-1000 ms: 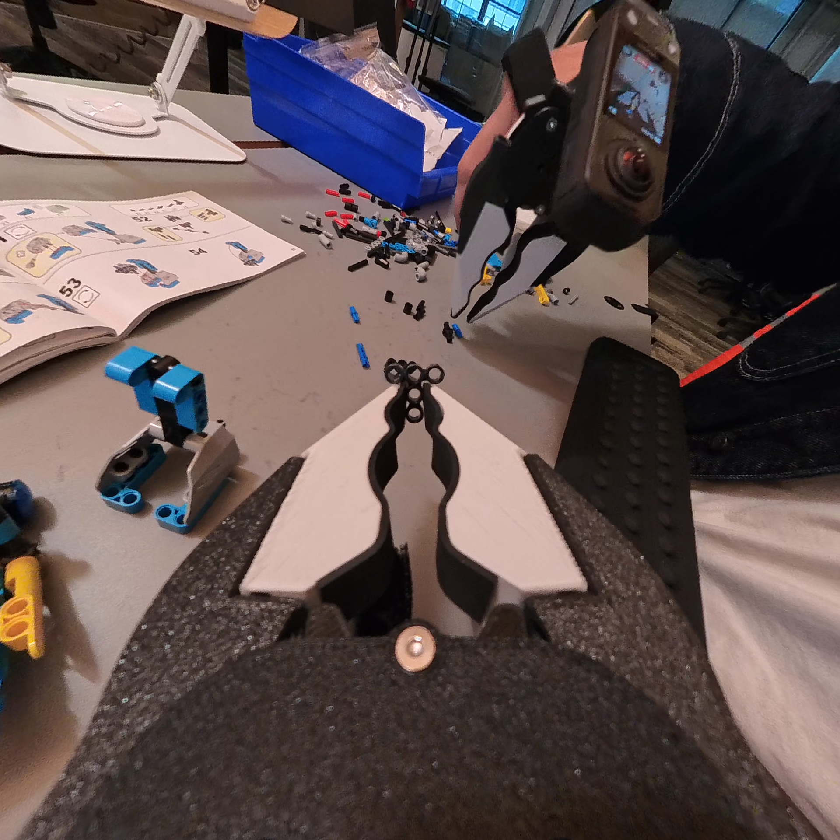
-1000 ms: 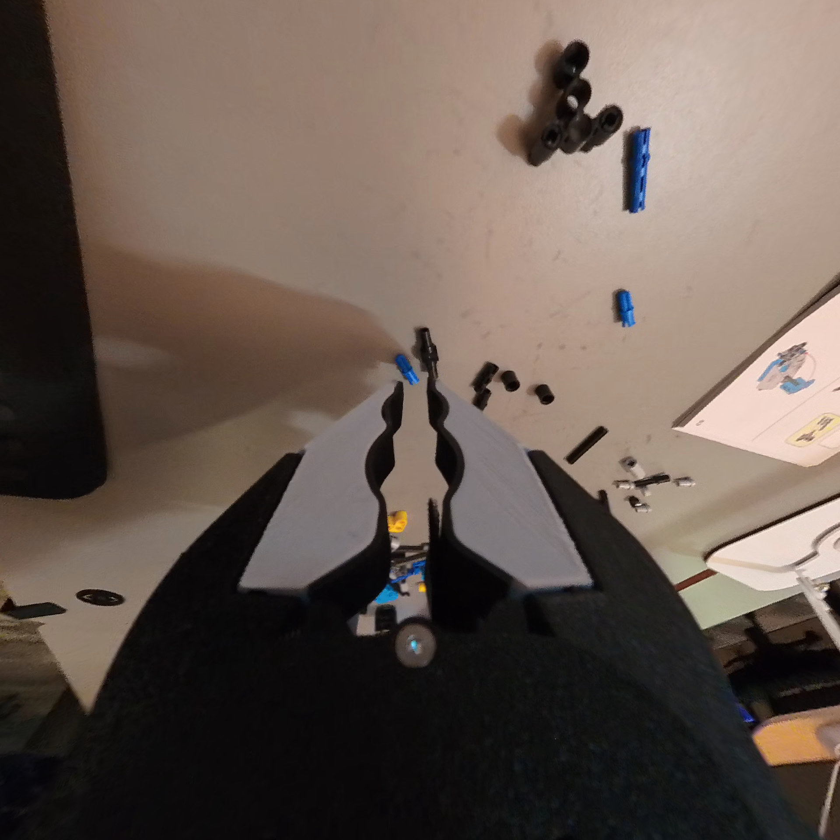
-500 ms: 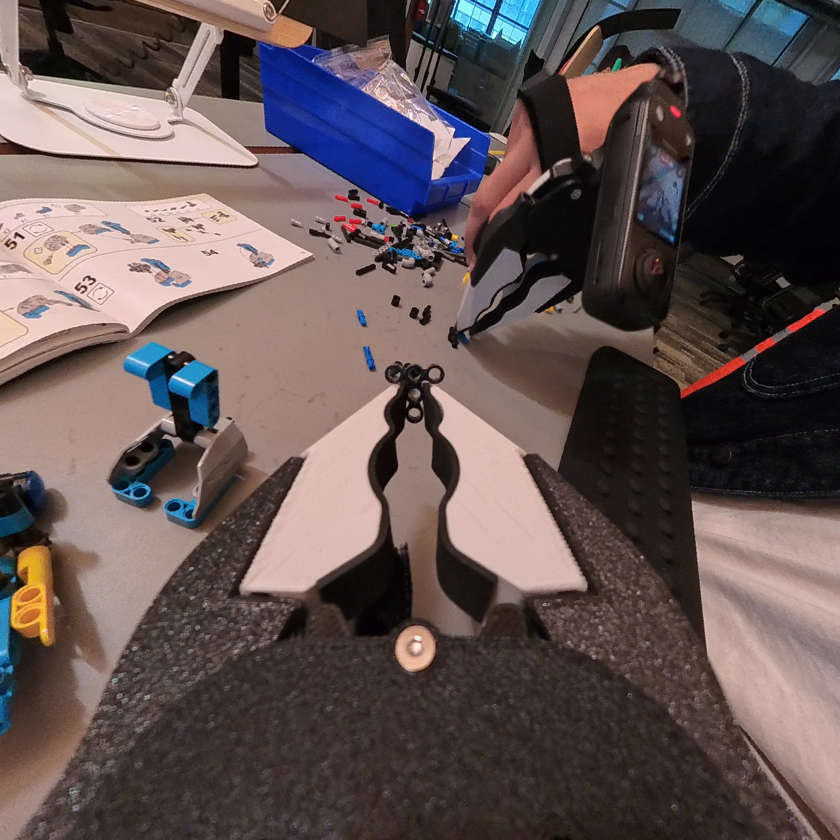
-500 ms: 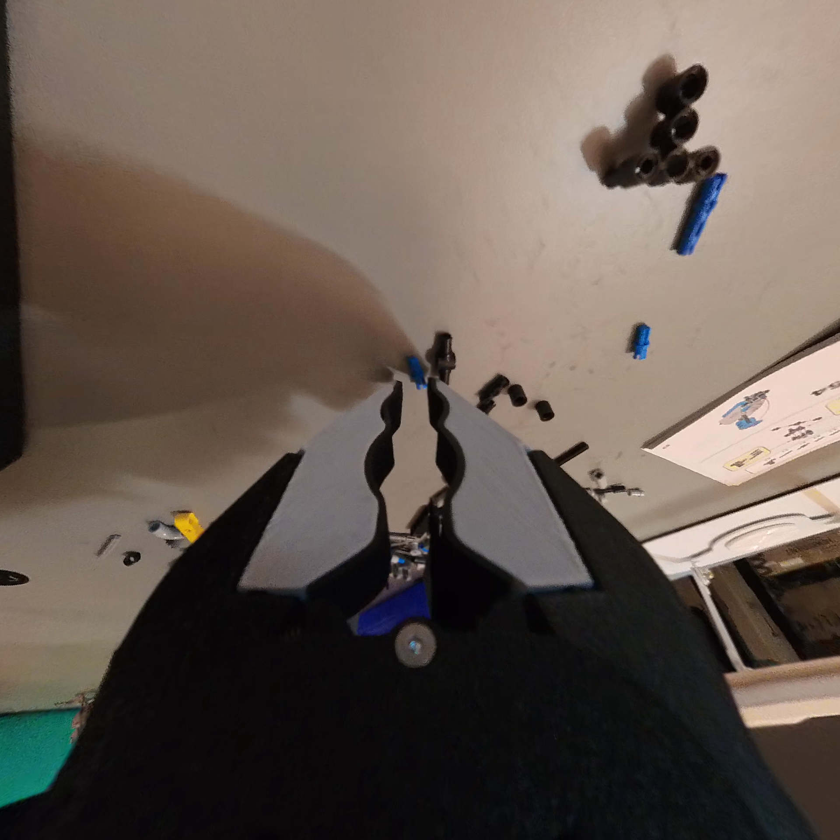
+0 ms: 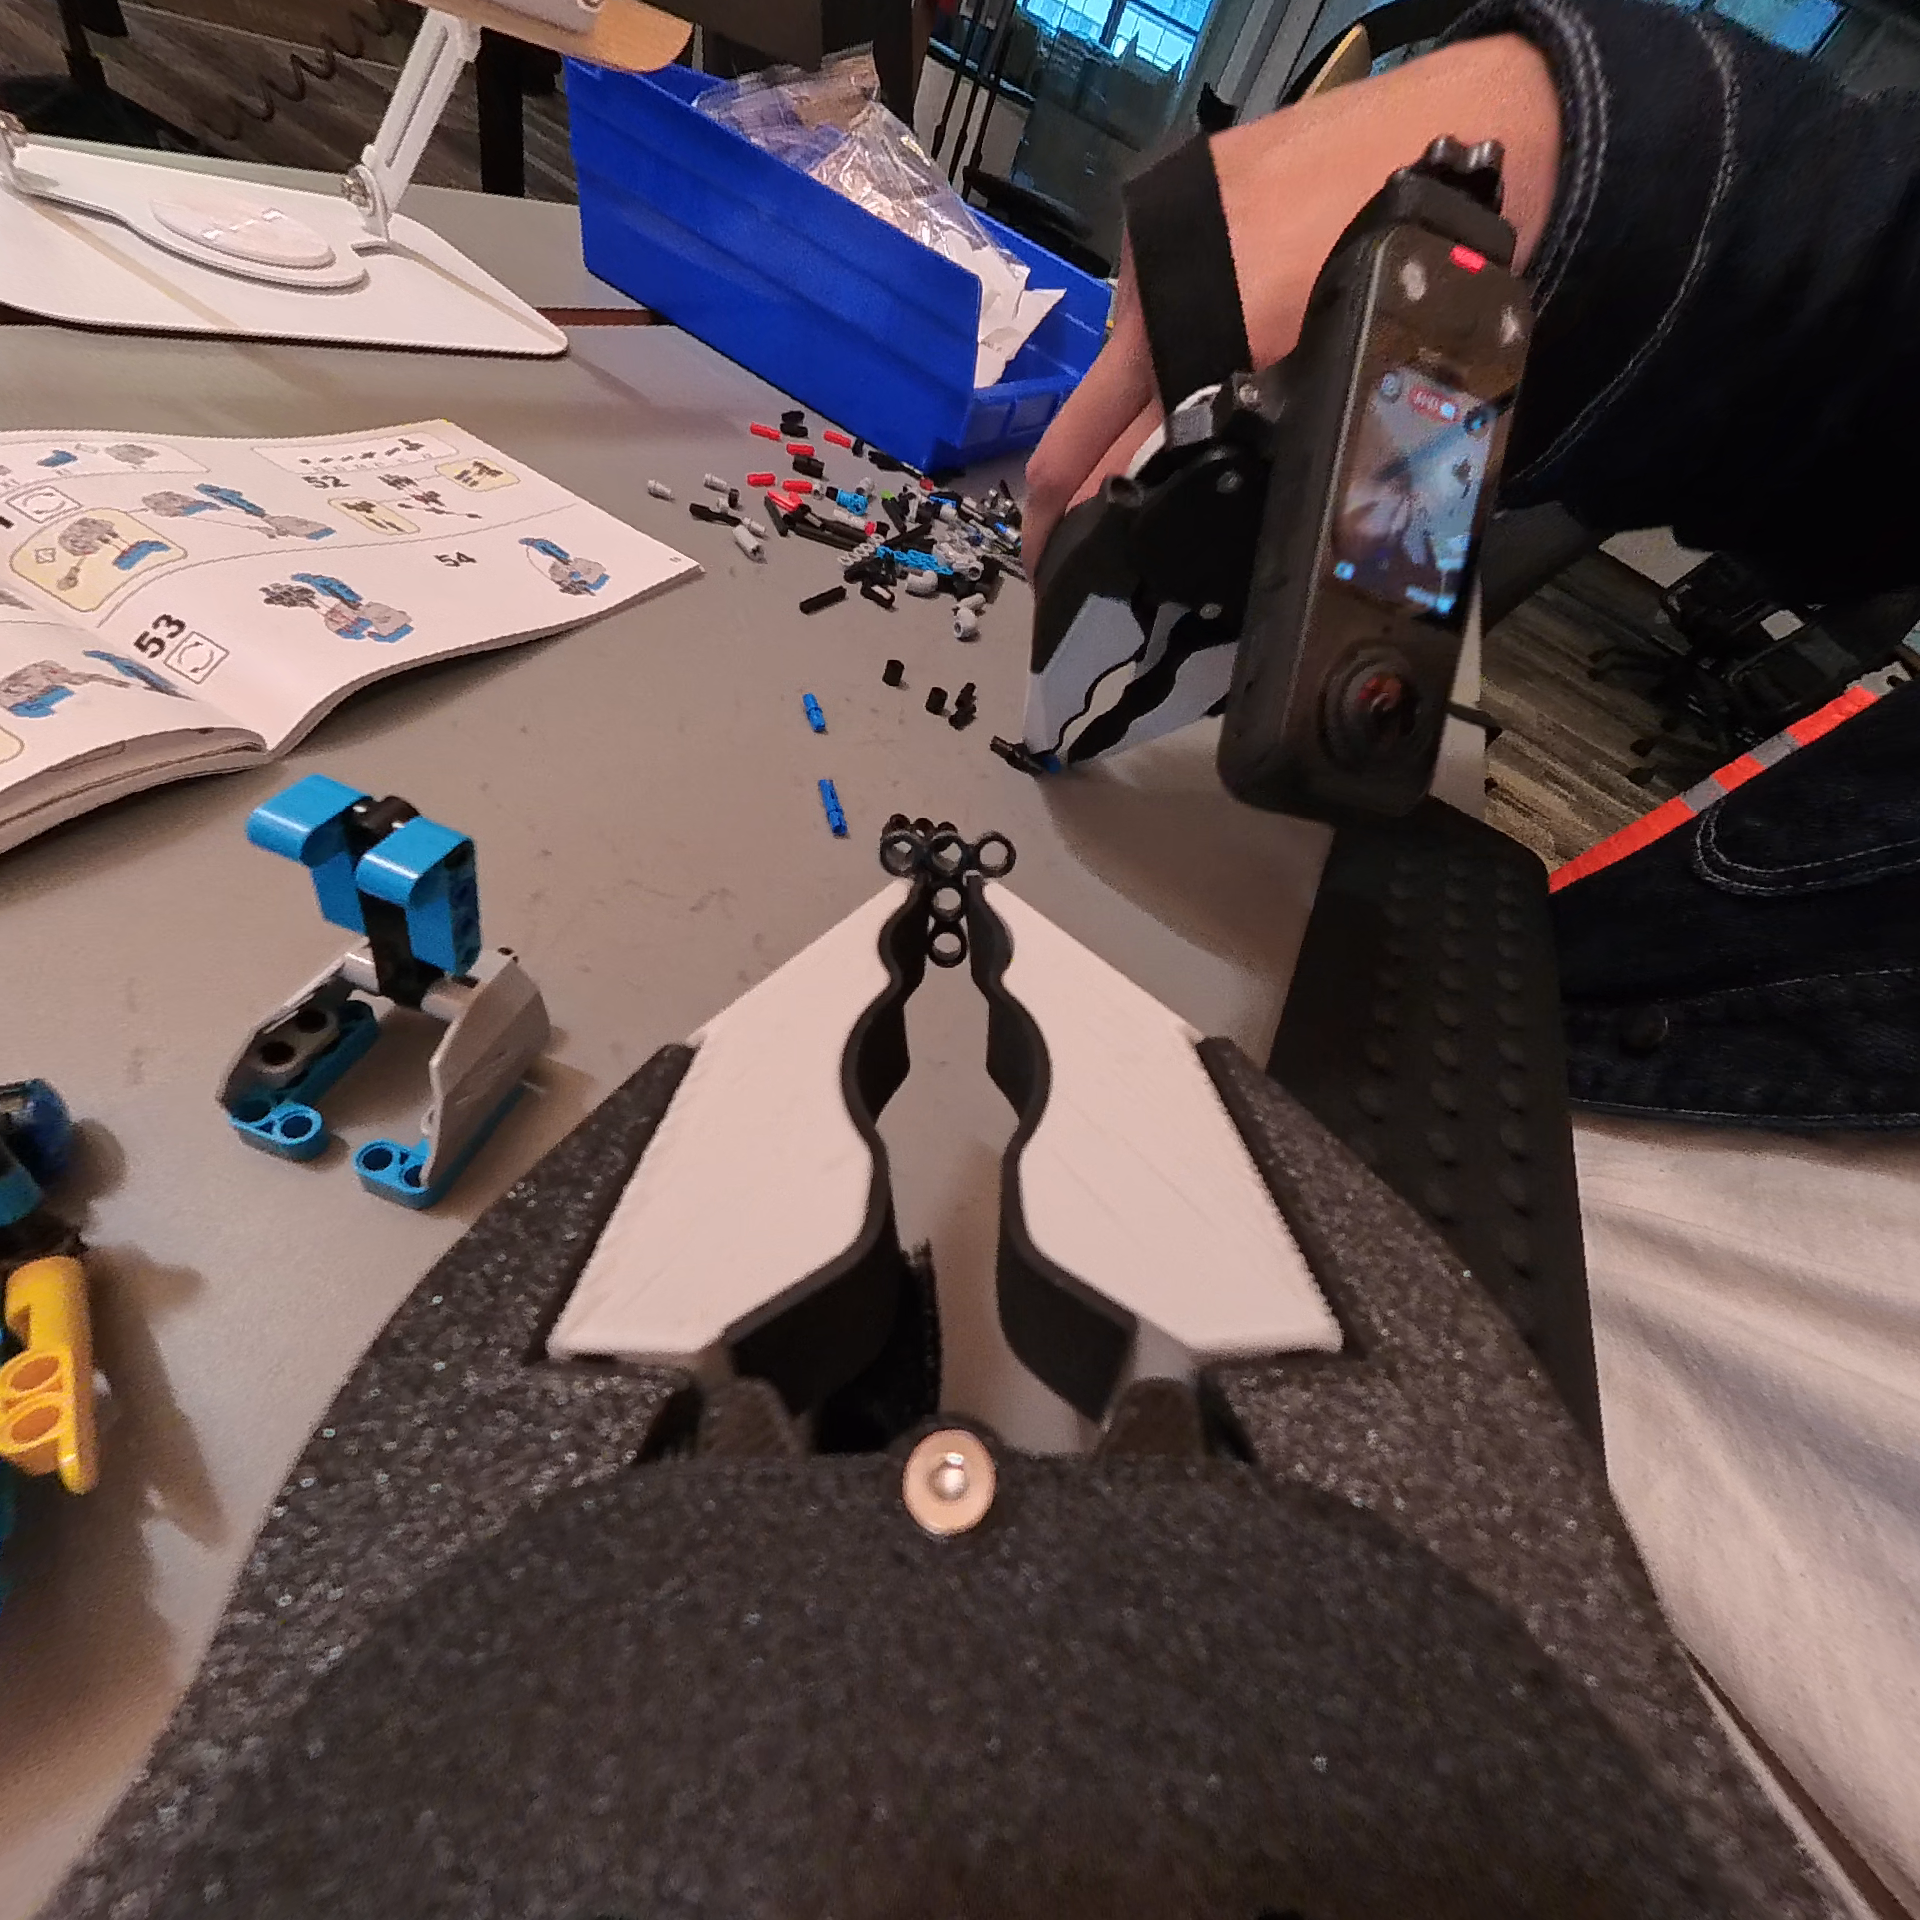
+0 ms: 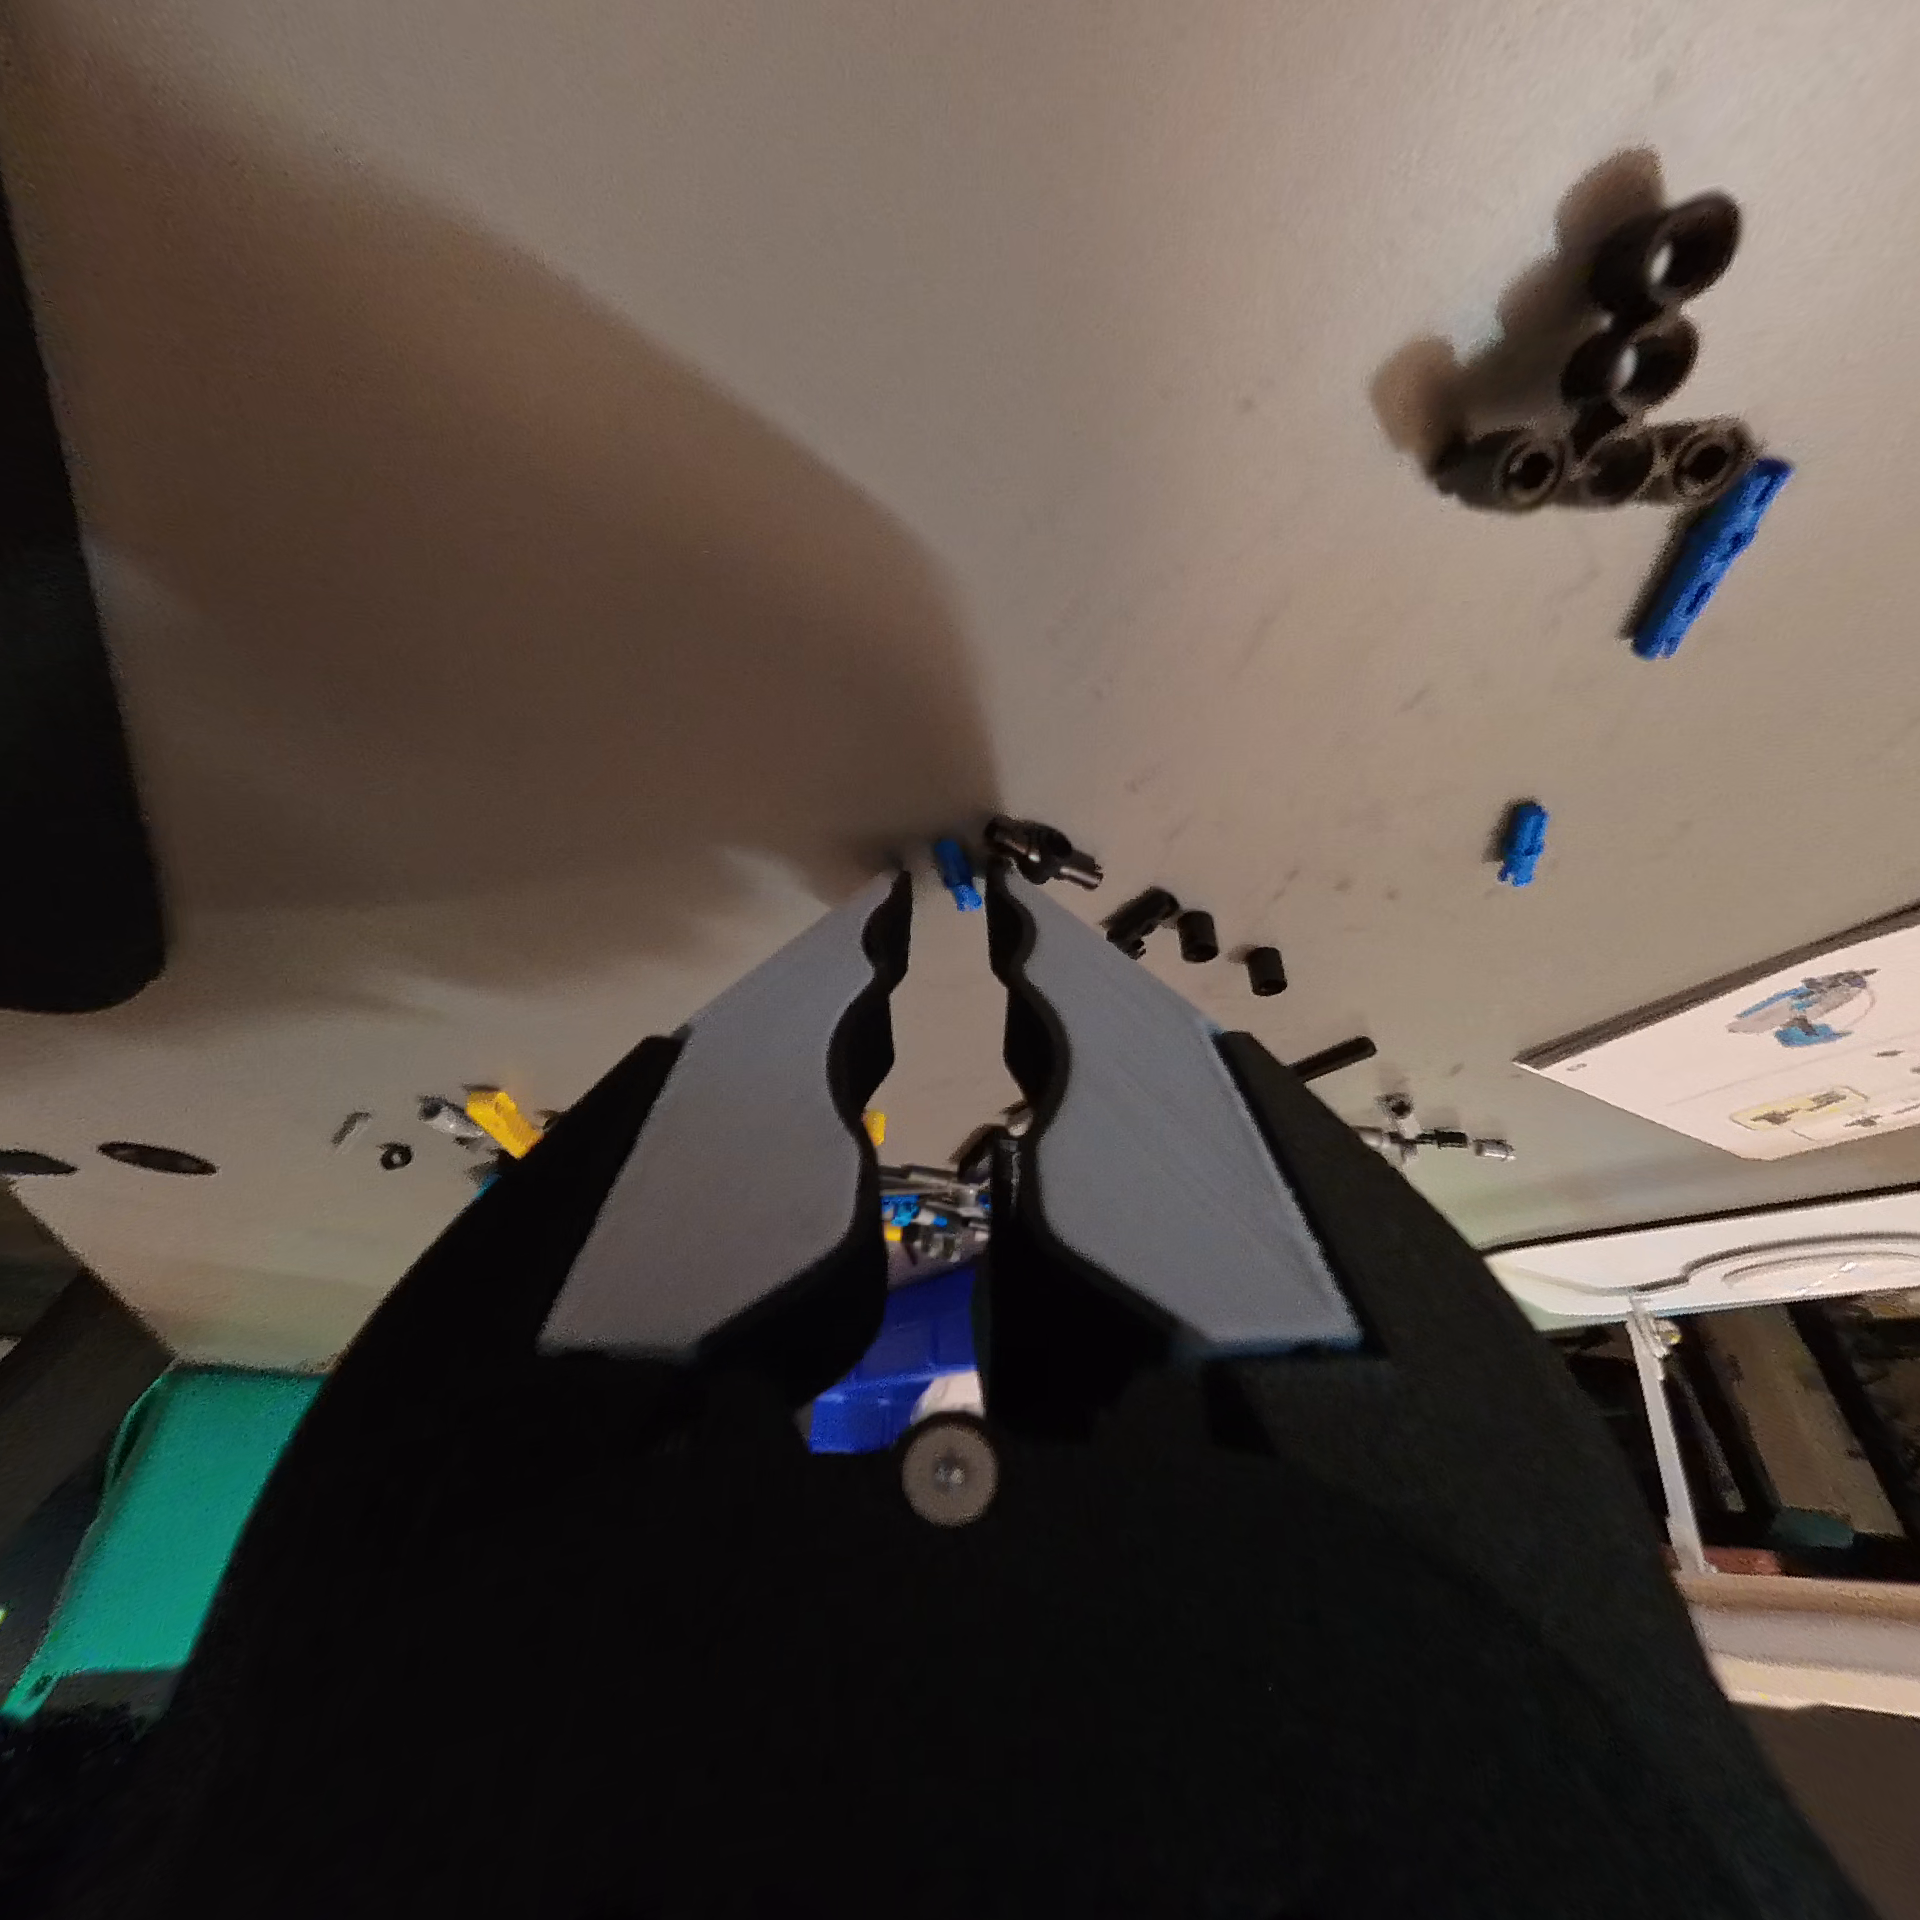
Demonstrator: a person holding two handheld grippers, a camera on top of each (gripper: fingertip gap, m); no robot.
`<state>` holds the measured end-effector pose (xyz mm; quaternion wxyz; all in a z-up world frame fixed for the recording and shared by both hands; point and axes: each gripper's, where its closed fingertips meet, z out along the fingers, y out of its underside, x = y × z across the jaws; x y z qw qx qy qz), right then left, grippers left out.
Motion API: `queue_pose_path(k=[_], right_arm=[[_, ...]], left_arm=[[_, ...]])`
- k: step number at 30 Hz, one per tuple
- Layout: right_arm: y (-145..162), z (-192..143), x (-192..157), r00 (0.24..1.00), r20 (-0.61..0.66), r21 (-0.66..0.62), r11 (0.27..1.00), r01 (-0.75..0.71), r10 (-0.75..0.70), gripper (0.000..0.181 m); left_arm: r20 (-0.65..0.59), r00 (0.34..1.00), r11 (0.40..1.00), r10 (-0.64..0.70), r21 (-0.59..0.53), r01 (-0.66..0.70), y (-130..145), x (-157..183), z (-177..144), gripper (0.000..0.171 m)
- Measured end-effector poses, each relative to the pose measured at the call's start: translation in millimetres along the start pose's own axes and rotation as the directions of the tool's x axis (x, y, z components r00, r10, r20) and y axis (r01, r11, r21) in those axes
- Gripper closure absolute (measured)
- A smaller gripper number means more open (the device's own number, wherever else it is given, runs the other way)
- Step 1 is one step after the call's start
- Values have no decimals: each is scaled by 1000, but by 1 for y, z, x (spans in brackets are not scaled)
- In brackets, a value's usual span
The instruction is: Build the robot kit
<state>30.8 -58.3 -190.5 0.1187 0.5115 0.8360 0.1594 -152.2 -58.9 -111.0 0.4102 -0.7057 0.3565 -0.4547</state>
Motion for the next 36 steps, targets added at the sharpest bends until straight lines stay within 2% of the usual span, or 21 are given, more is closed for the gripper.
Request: queue_pose_path(k=[6,15,19,36], right_arm=[[-2,0,0,992,102,-68,996,-64,71,170],[-1,1,3,999,33,-84,996,-16,19,175],[1,0,-2,995,71,-54,996,-65,68,166],[5,2,-2,986,70,-86,986,-145,151,171]], left_arm=[[-4,1000,1000,0,-2,0,0,1,0,165],[-8,1000,1000,3,-1,-3,0,2,0,165],[-6,1000,1000,1,0,-1,0,1,0,165],[-5,1000,1000,-2,-8,2,1,1,1,165]])
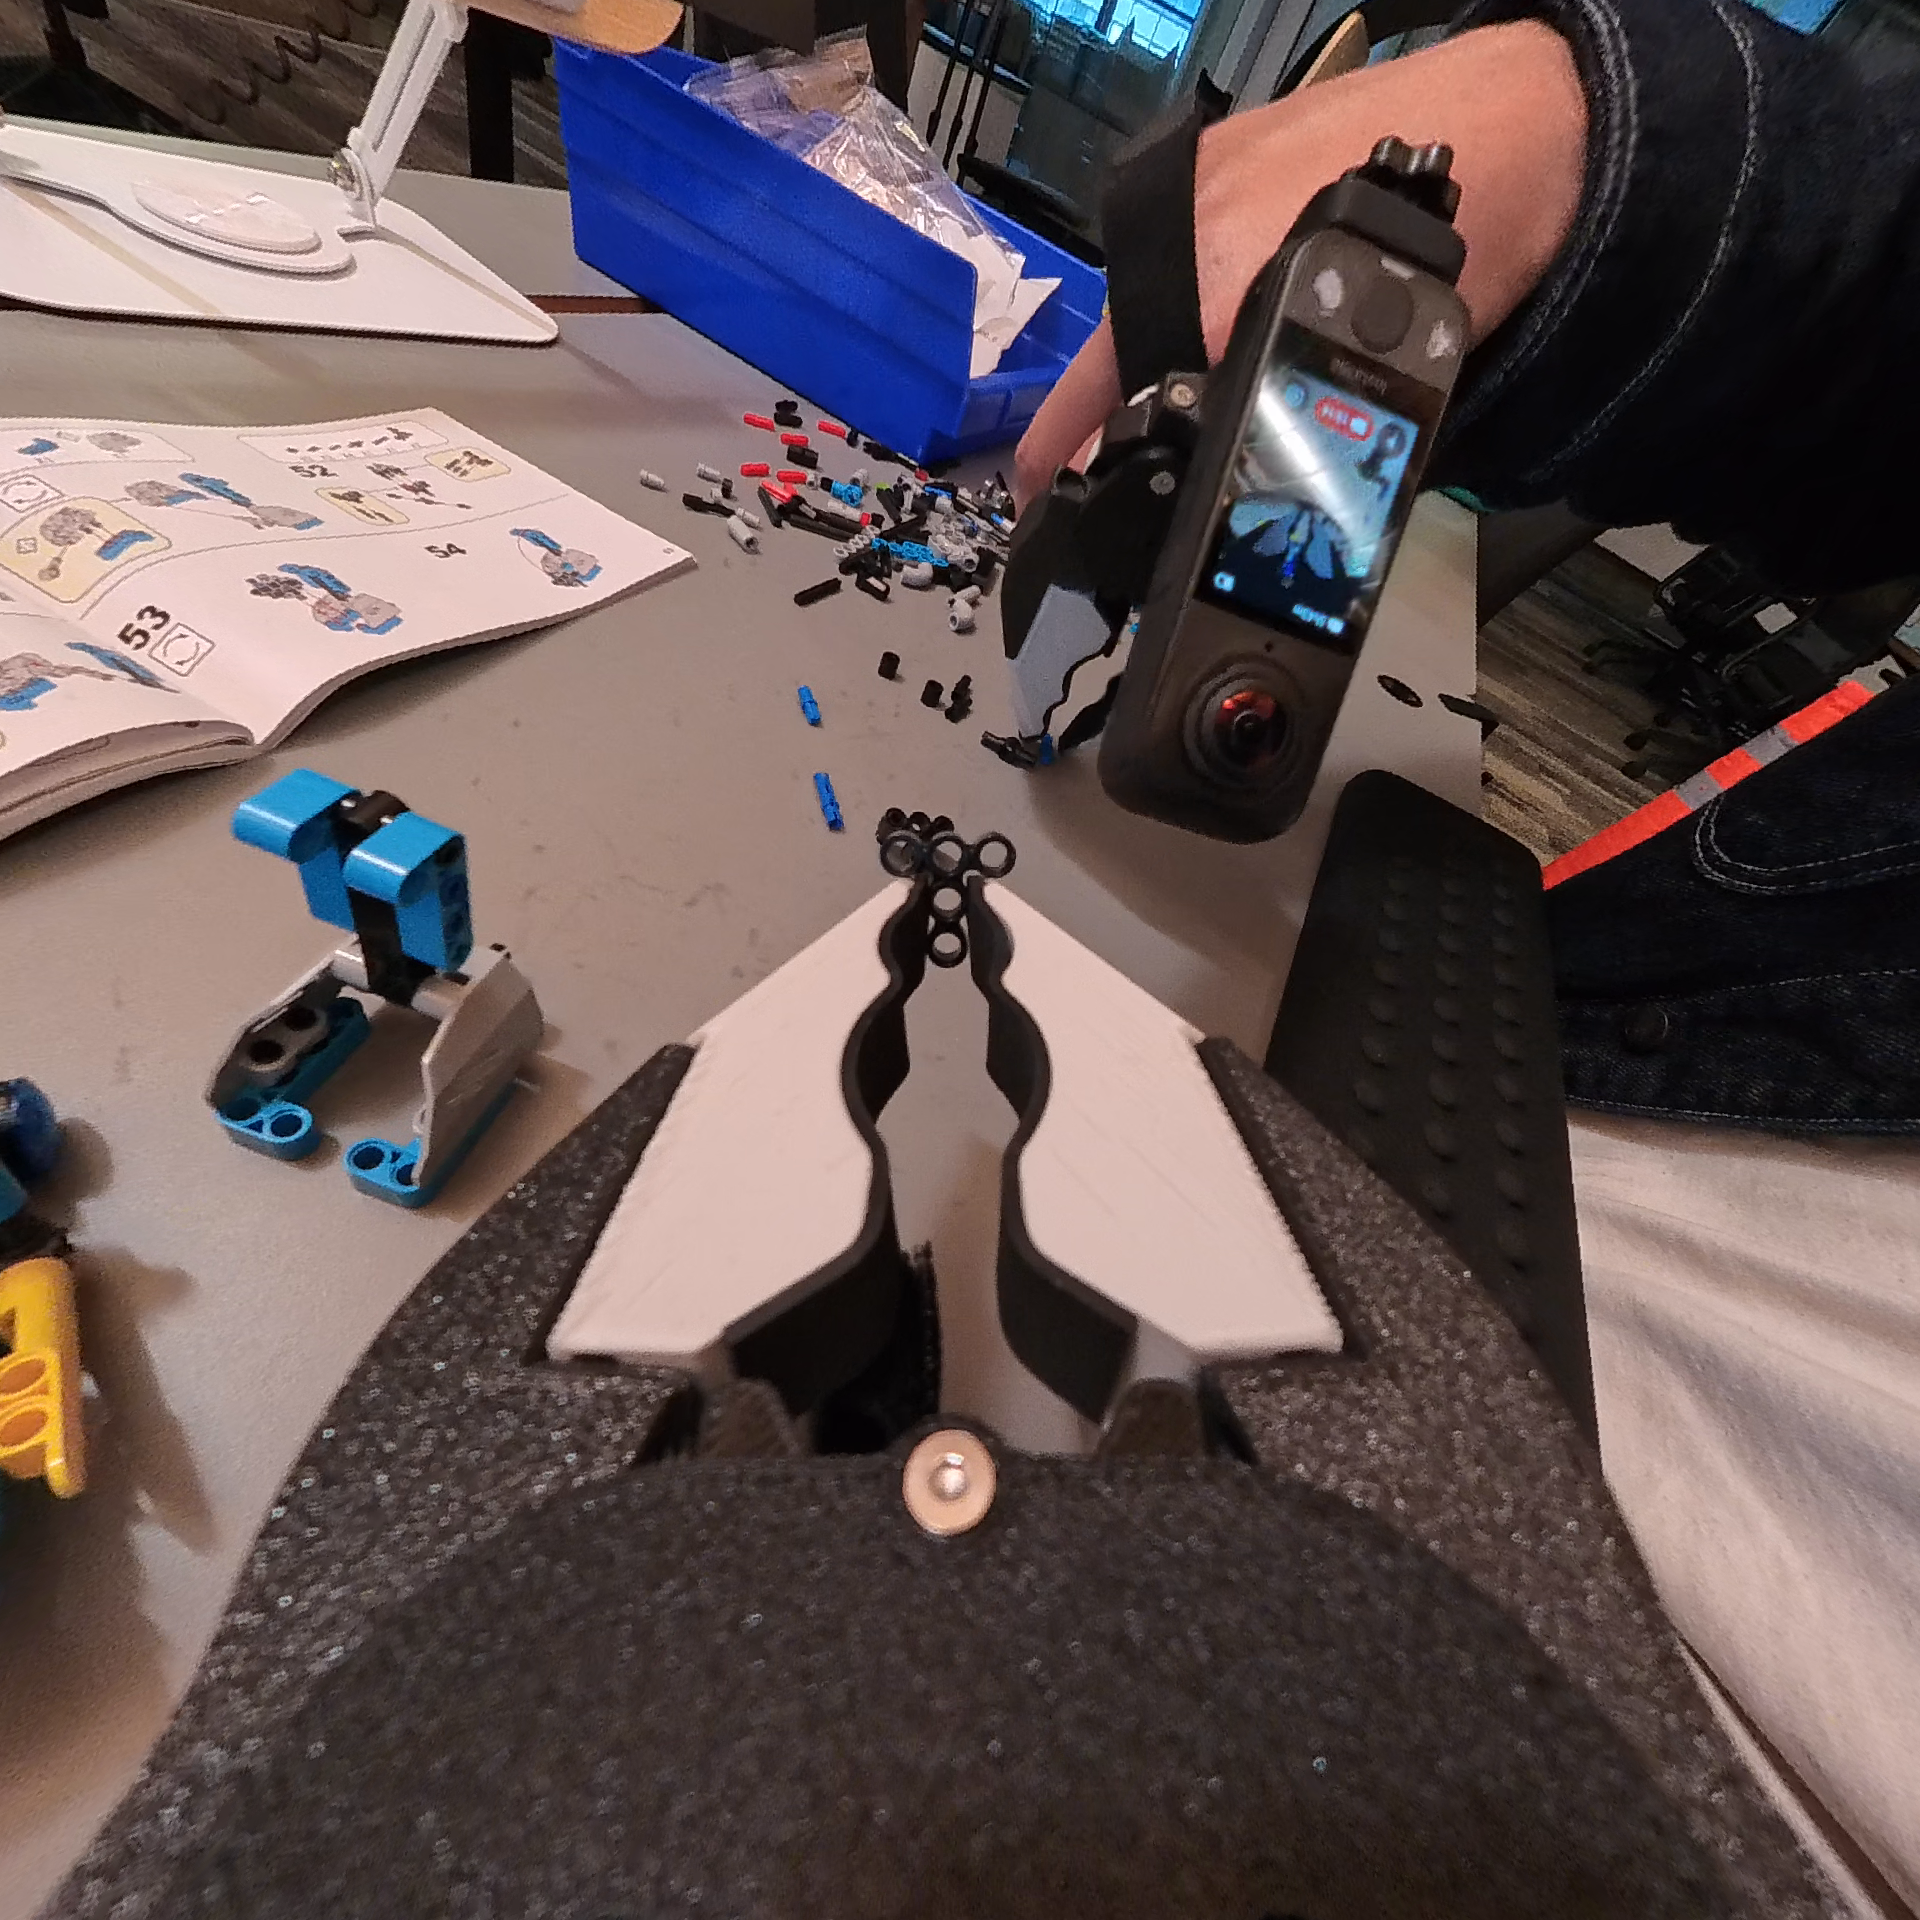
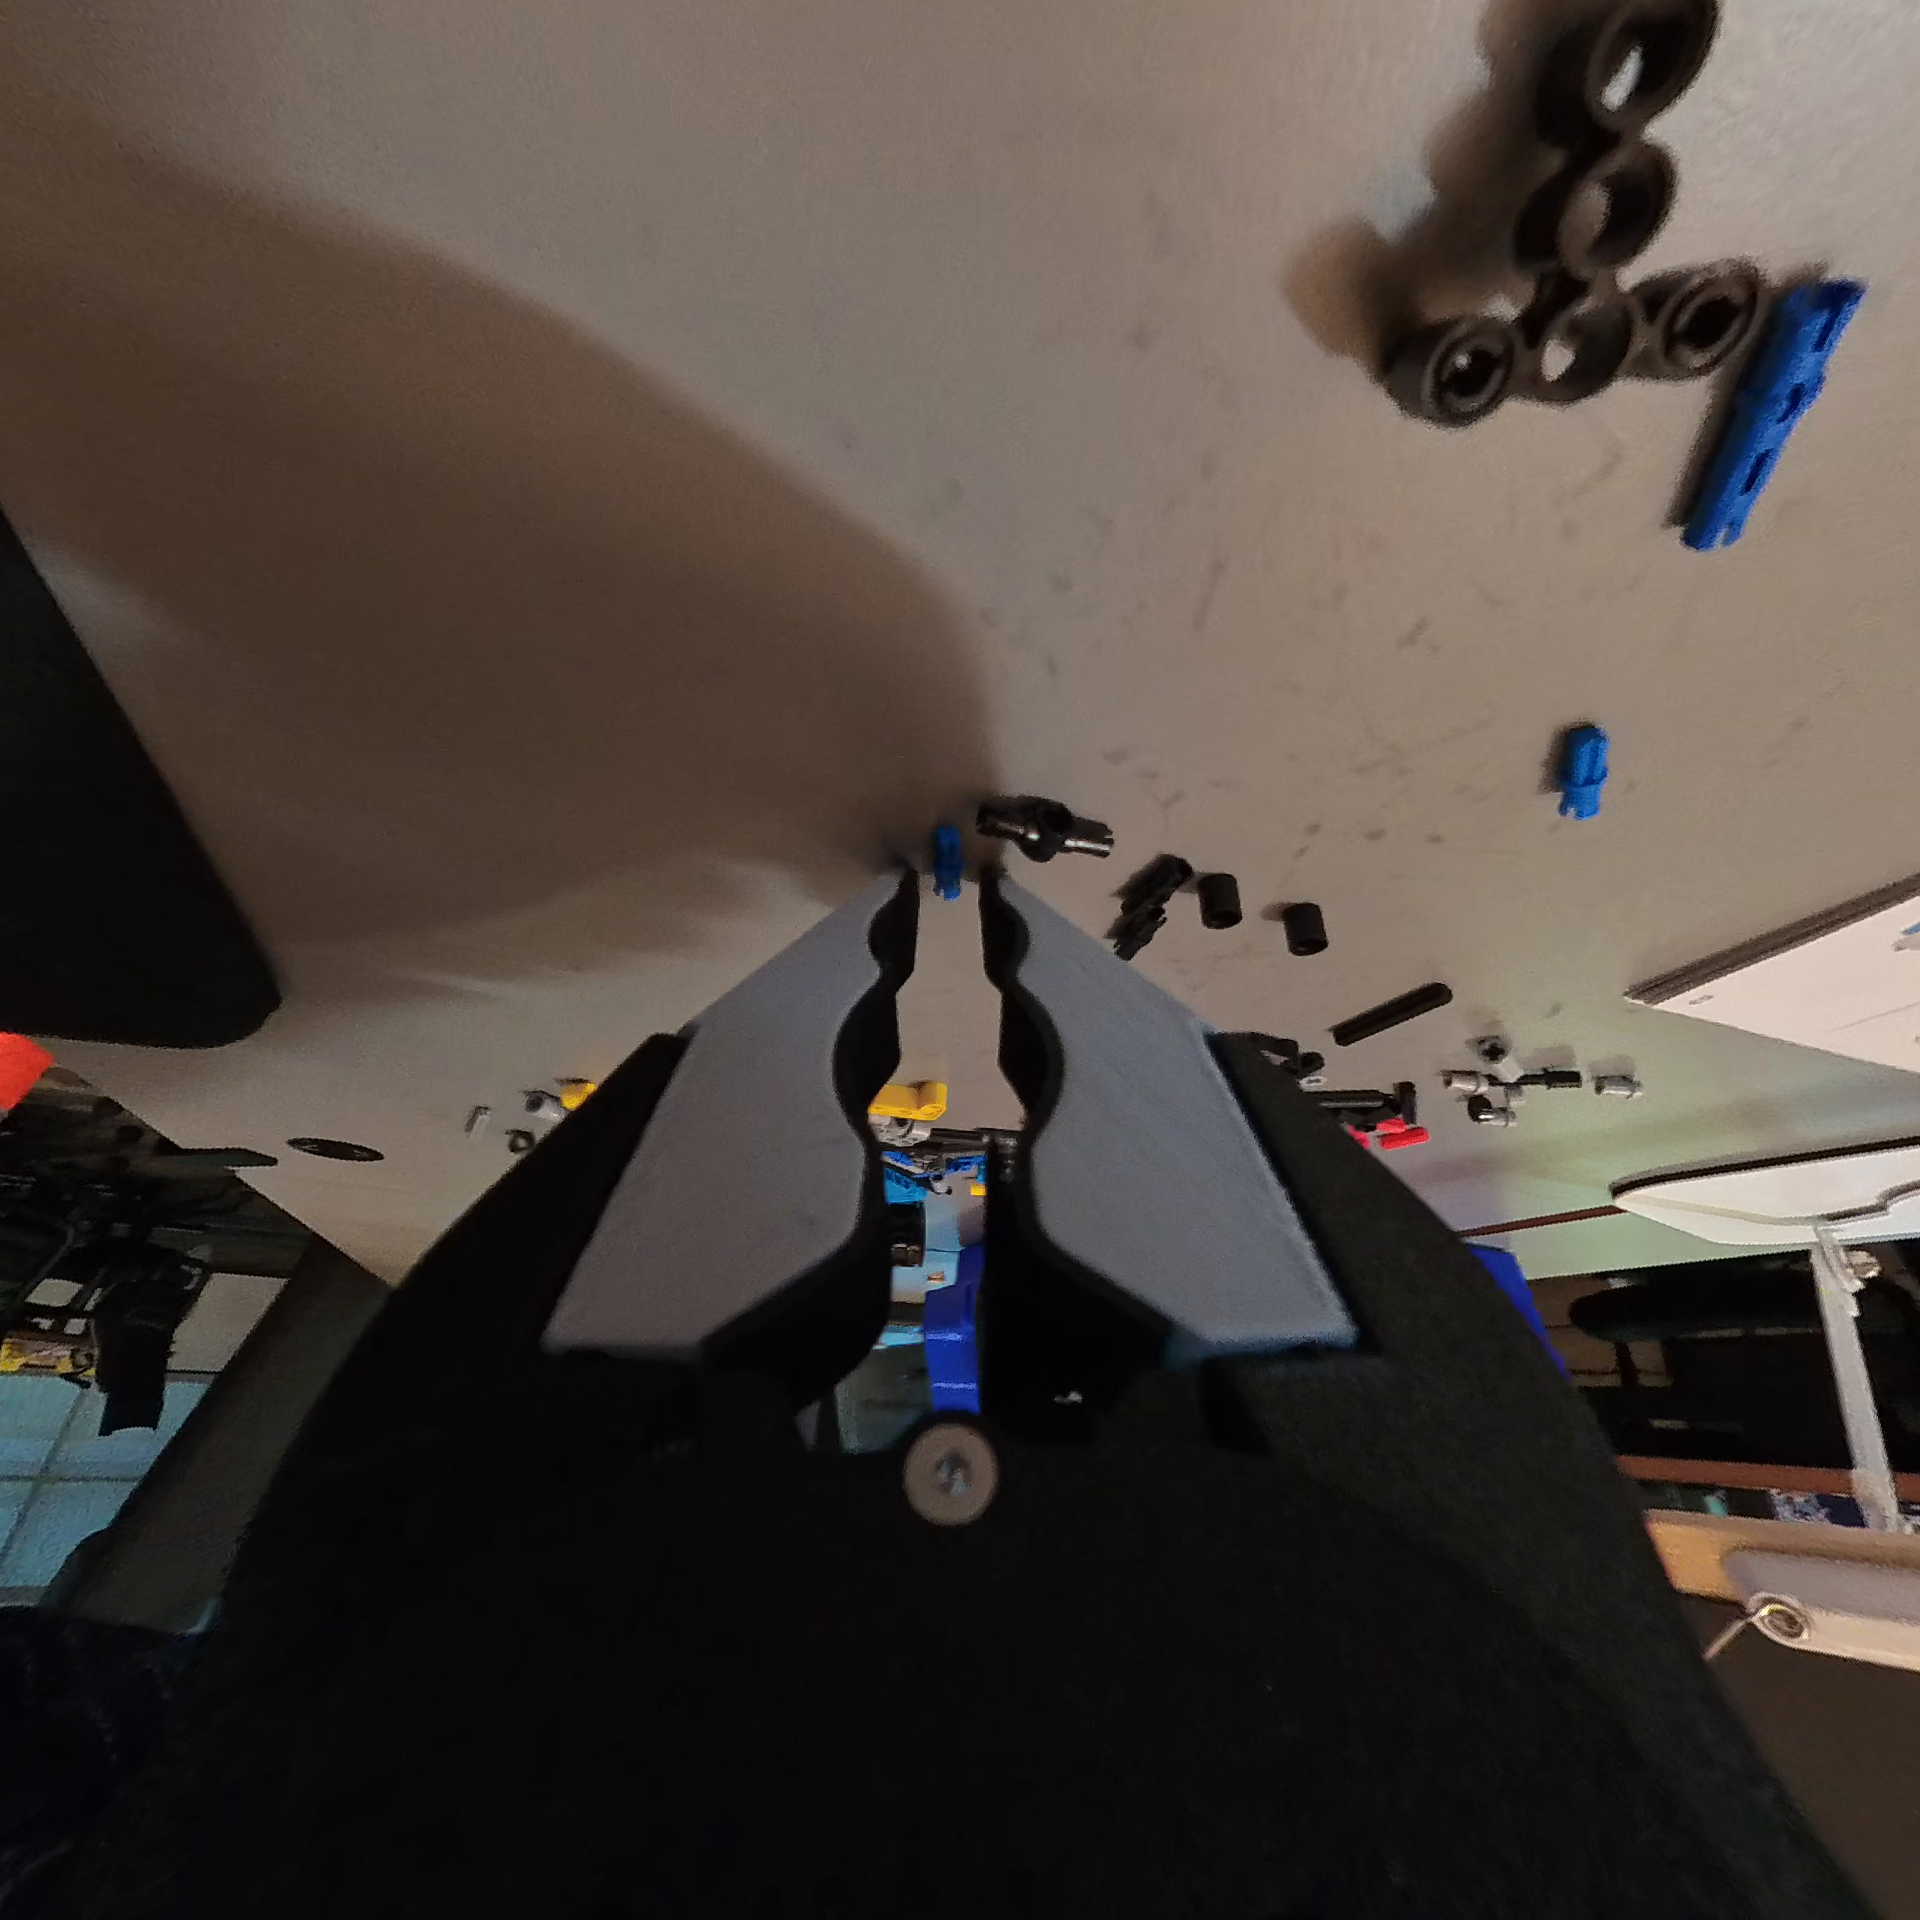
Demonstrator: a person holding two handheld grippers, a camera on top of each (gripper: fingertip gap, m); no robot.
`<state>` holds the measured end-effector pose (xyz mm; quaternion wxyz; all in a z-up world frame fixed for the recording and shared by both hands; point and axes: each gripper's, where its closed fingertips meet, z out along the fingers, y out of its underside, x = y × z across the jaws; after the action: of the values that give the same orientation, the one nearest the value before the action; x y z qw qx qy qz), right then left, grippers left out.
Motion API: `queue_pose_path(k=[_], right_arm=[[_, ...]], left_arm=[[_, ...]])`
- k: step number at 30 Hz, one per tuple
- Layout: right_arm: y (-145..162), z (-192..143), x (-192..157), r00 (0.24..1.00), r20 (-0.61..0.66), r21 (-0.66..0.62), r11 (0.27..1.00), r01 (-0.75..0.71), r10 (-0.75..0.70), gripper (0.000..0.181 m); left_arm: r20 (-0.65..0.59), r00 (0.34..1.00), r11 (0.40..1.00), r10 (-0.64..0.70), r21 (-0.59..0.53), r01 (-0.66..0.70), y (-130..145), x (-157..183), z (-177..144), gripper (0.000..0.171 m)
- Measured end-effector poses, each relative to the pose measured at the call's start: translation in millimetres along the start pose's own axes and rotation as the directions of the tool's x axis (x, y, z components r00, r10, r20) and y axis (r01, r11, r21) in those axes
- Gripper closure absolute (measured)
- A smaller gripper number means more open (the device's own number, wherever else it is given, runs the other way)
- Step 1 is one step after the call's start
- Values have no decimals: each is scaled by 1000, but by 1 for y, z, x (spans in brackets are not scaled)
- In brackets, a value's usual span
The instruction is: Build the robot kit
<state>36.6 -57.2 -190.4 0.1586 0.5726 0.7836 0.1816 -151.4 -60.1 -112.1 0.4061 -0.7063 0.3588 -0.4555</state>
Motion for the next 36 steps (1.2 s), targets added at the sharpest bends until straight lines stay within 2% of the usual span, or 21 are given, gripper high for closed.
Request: queue_pose_path(k=[6,10,14,16,18,19,21,24,25,27,31,35,36], right_arm=[[-1,0,0,1000,-25,-42,999,-14,13,172],[-1,0,-2,1000,-24,-9,1000,-12,12,178],[-3,-2,-2,999,-29,110,994,-19,23,178],[-14,-15,2,996,-18,286,955,-79,88,178],[-34,-45,13,984,-23,518,844,-141,179,178],[-49,-66,16,976,-10,650,743,-159,217,178],[-77,-109,25,954,18,856,489,-169,298,178],[-102,-145,37,913,102,969,170,-182,396,178],[-109,-153,37,908,145,978,80,-191,394,178],[-121,-162,38,896,213,976,-49,-210,391,178],[-128,-172,40,890,247,966,-165,-197,382,178],[-125,-171,39,890,253,962,-194,-190,380,178],[-127,-169,39,891,244,966,-180,-187,383,177]], left_arm=[[1,1000,1000,0,-1,0,0,0,0,165],[2,1000,1000,3,-1,-3,0,0,0,165],[3,1000,1000,8,3,-8,-1,1,0,165],[5,1000,1000,18,17,-18,-3,2,-1,165],[-3,1000,999,31,29,-31,-6,5,-2,165],[-12,999,998,41,38,-41,-7,8,-2,165],[-34,997,996,66,64,-64,-12,15,-3,165],[-37,995,991,92,106,-87,-19,20,-7,165],[-43,995,989,94,122,-88,-22,21,-9,165],[-50,994,988,94,130,-87,-23,22,-10,165],[-45,993,989,105,112,-99,-20,22,-8,165],[-59,994,992,93,94,-87,-17,23,-6,165],[-57,993,992,100,85,-95,-15,23,-5,165]])
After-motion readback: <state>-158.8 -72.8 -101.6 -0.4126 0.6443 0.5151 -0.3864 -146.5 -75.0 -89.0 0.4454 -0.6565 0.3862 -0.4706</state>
